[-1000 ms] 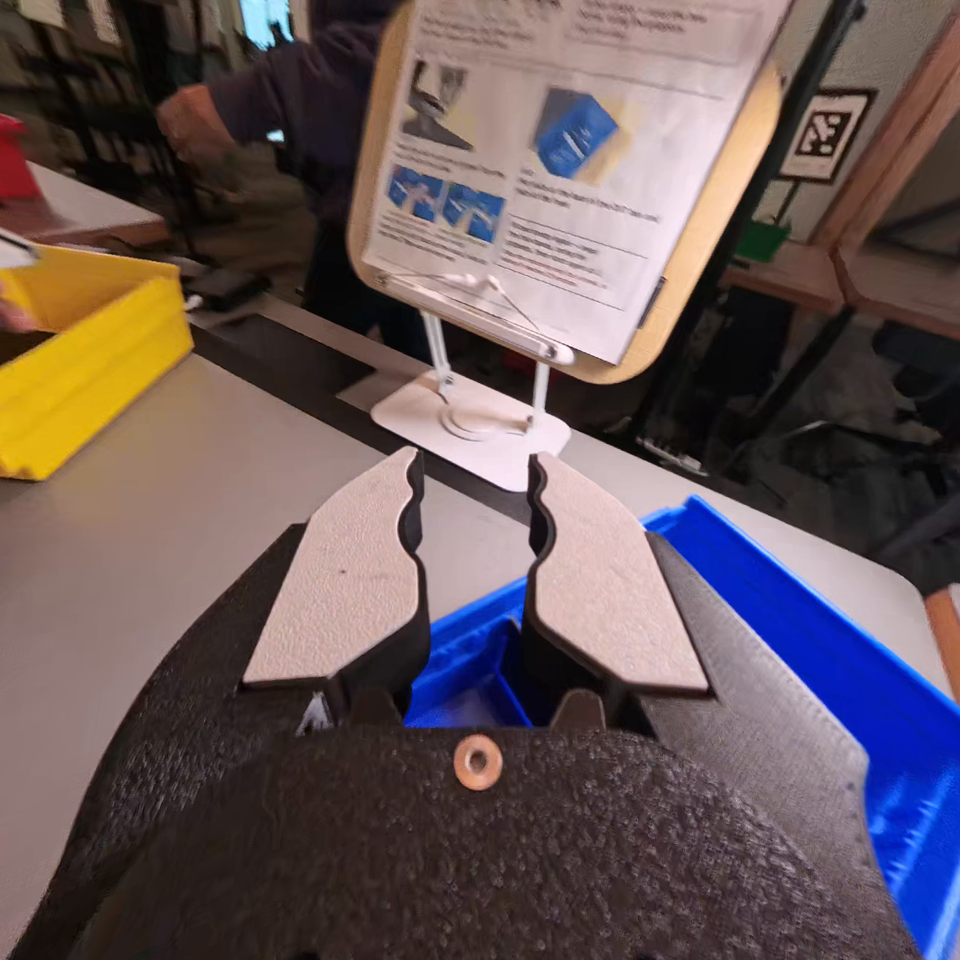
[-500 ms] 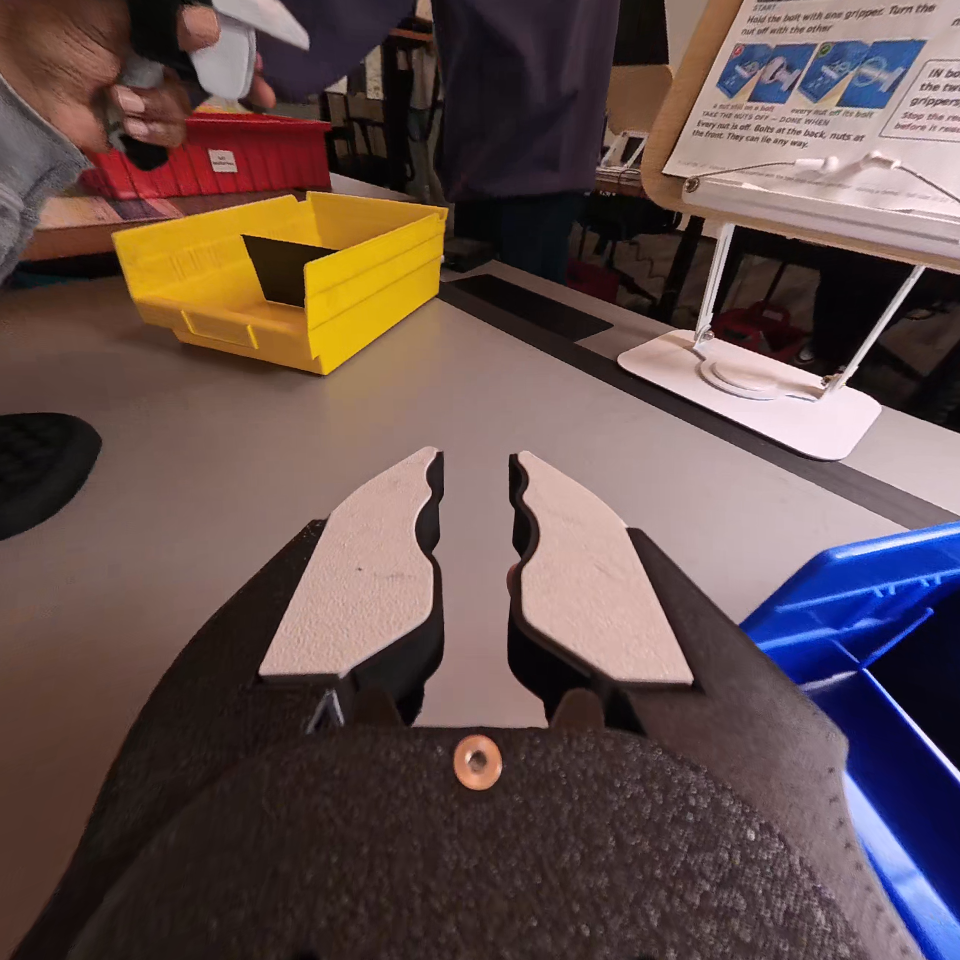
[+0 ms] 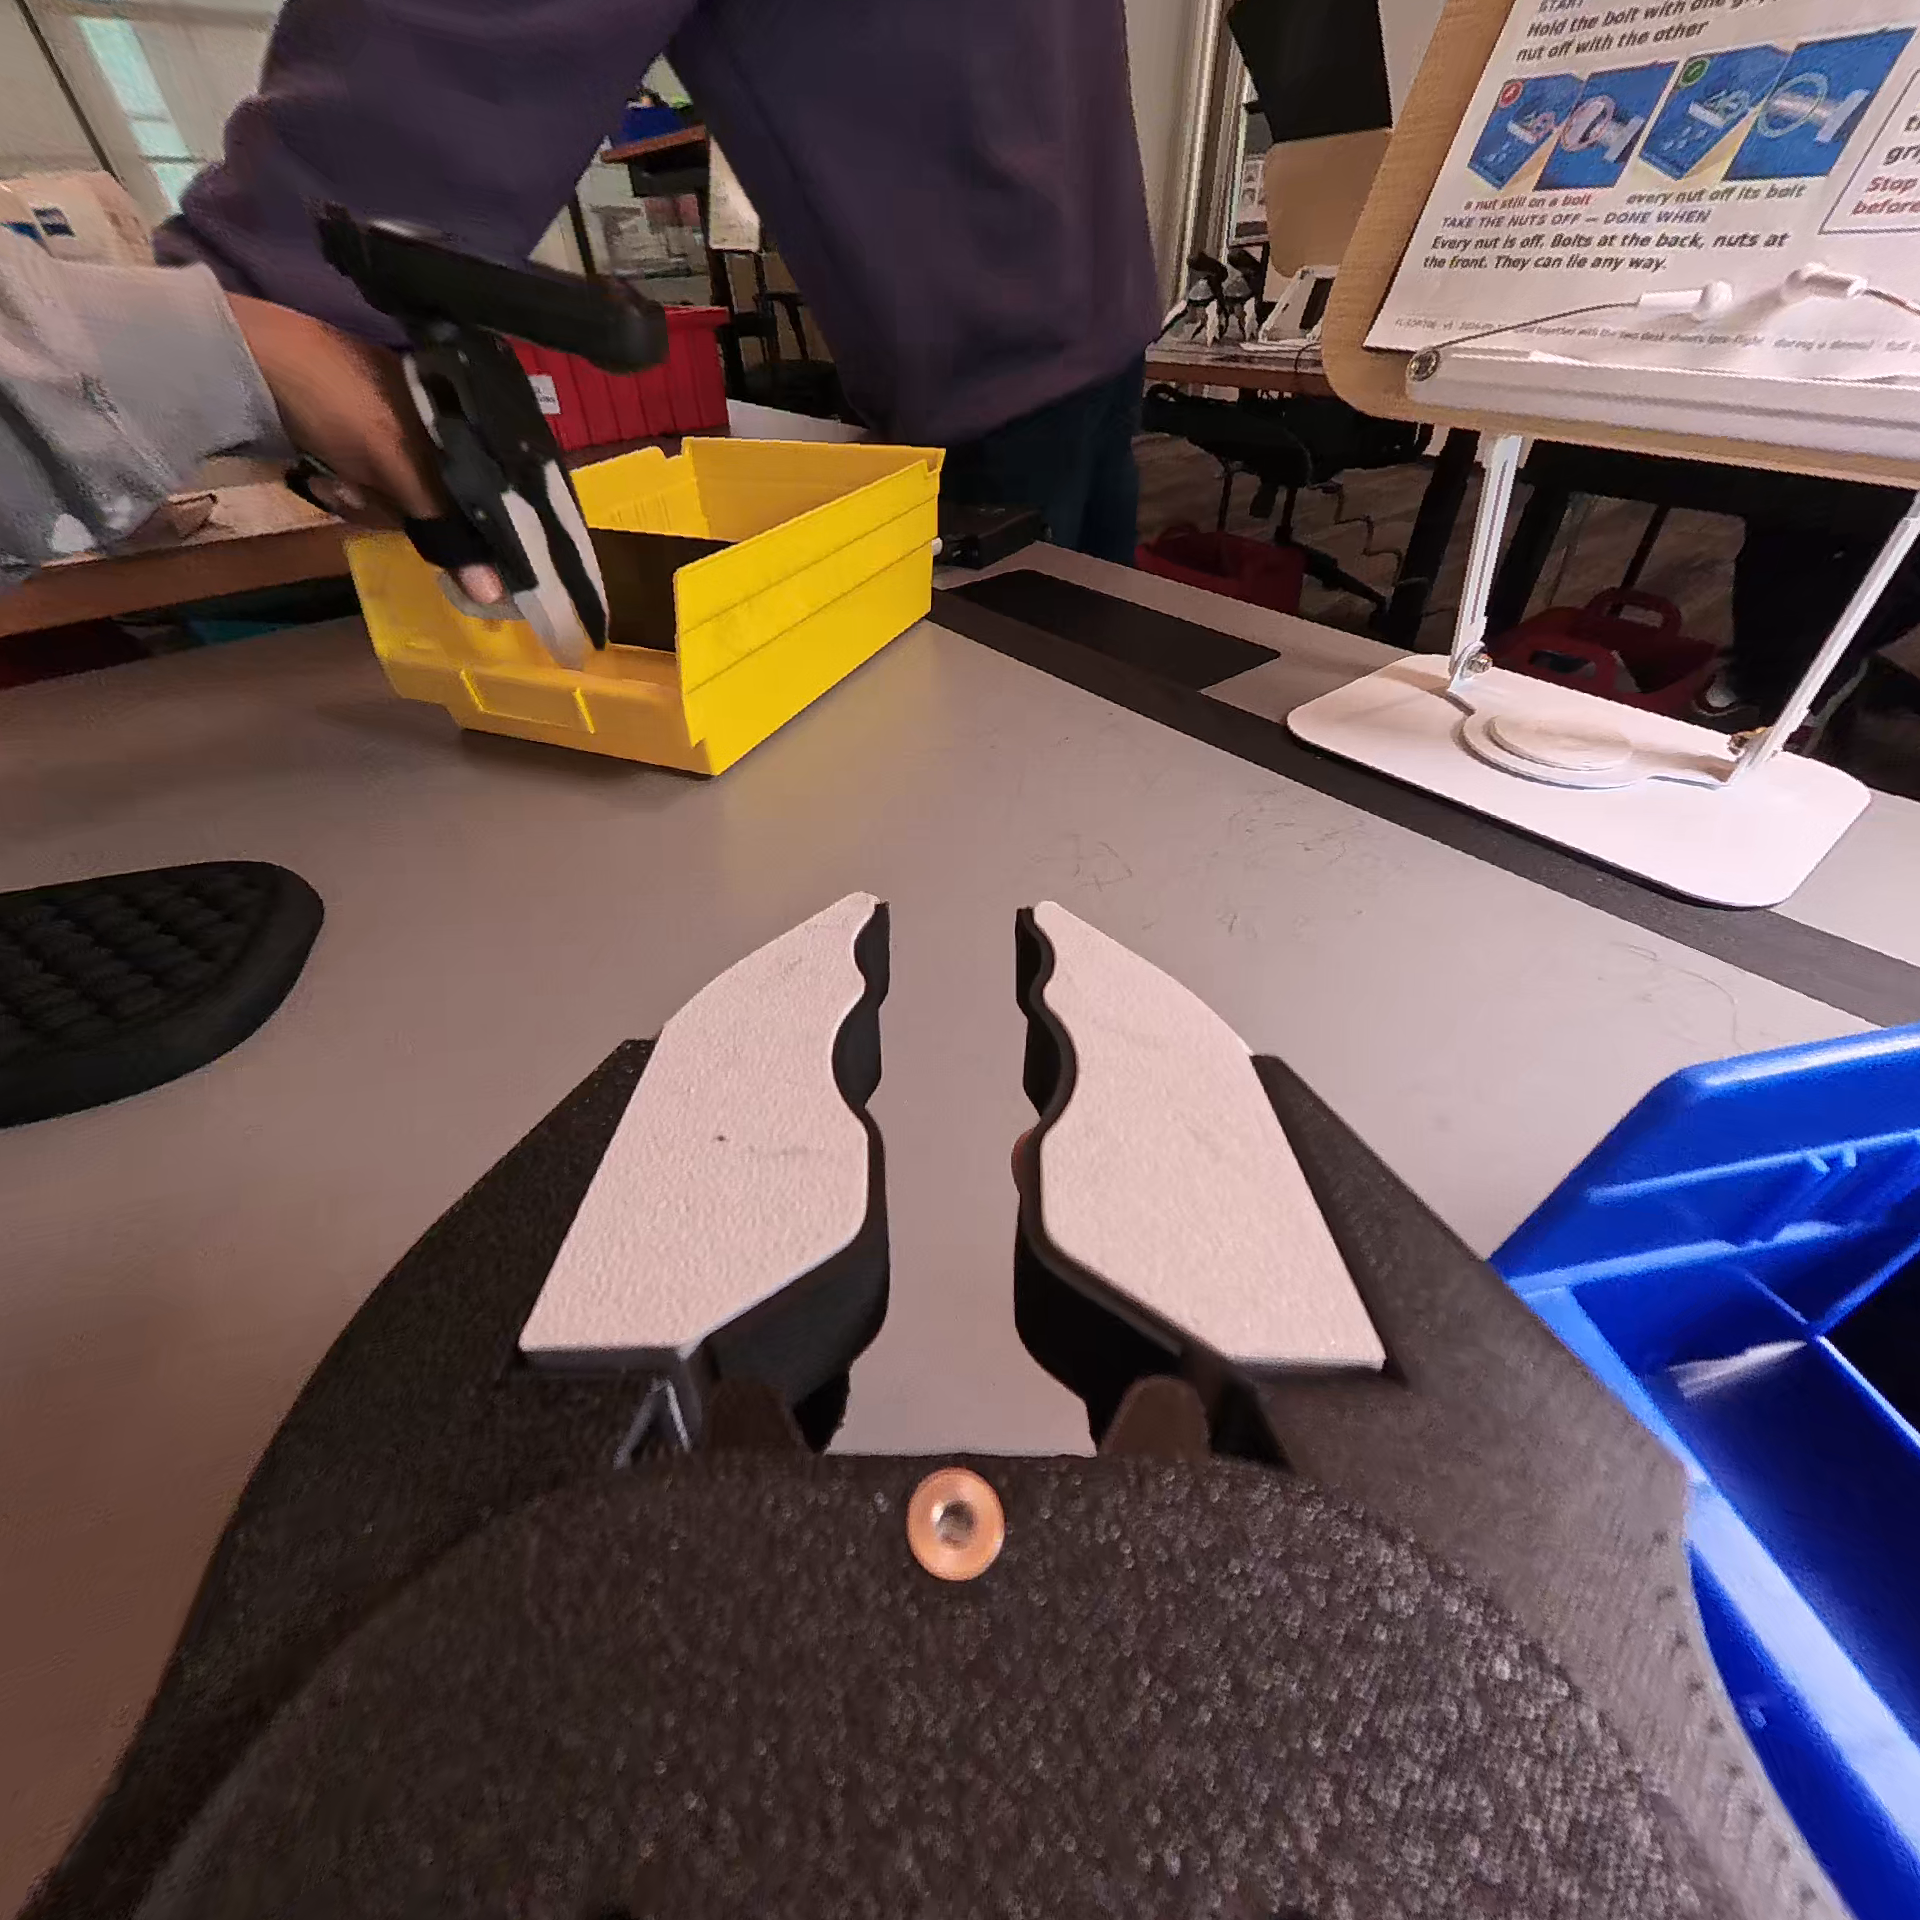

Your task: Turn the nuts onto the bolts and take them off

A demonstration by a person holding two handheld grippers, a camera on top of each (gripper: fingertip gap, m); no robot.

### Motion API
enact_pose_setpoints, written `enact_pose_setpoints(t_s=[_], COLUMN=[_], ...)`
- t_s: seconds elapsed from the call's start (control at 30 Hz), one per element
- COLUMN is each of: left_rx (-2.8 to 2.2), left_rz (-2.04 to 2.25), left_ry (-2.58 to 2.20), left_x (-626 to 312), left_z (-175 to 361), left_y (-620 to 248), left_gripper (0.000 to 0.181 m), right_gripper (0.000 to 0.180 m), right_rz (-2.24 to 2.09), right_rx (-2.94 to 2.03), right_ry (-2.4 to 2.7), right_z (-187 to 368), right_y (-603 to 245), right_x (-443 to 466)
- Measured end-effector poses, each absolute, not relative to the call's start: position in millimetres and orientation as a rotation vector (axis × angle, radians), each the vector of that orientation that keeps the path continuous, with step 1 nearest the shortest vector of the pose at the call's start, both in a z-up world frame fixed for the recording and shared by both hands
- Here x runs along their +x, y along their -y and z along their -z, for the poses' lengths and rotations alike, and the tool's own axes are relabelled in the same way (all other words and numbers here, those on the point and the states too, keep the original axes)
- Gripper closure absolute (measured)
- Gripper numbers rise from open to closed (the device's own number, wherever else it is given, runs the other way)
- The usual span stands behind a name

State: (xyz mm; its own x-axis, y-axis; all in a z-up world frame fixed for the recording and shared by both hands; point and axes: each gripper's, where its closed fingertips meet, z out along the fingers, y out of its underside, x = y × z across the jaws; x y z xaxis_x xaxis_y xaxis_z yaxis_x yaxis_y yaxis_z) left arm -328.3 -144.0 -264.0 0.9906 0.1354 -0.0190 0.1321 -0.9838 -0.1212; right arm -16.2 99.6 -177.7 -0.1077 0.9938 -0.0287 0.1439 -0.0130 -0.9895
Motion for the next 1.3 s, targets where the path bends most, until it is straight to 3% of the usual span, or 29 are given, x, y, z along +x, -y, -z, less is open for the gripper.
enact_pose_setpoints(t_s=[0.03,0.73,1.07,1.3], left_rx=[-3.048,-3.166,-2.864,-2.771], left_rz=[-0.032,-0.048,-0.119,-0.117], left_ry=[0.198,0.129,0.002,-0.058], left_x=[-329.2,-339.4,-322.9,-298.9], left_z=[270.3,293.7,225.2,213.9], left_y=[146.0,138.0,90.9,72.1], left_gripper=[0.145,0.161,0.161,0.161], right_gripper=[0.157,0.159,0.159,0.159], right_rz=[-1.237,-1.263,-1.270,-1.265], right_rx=[-1.280,-1.305,-1.300,-1.277], right_ry=[1.386,1.375,1.395,1.398], right_z=[178.3,182.5,187.2,186.0], right_y=[-99.9,-102.7,-97.8,-94.4], right_x=[-16.0,-15.9,-18.1,-18.0])
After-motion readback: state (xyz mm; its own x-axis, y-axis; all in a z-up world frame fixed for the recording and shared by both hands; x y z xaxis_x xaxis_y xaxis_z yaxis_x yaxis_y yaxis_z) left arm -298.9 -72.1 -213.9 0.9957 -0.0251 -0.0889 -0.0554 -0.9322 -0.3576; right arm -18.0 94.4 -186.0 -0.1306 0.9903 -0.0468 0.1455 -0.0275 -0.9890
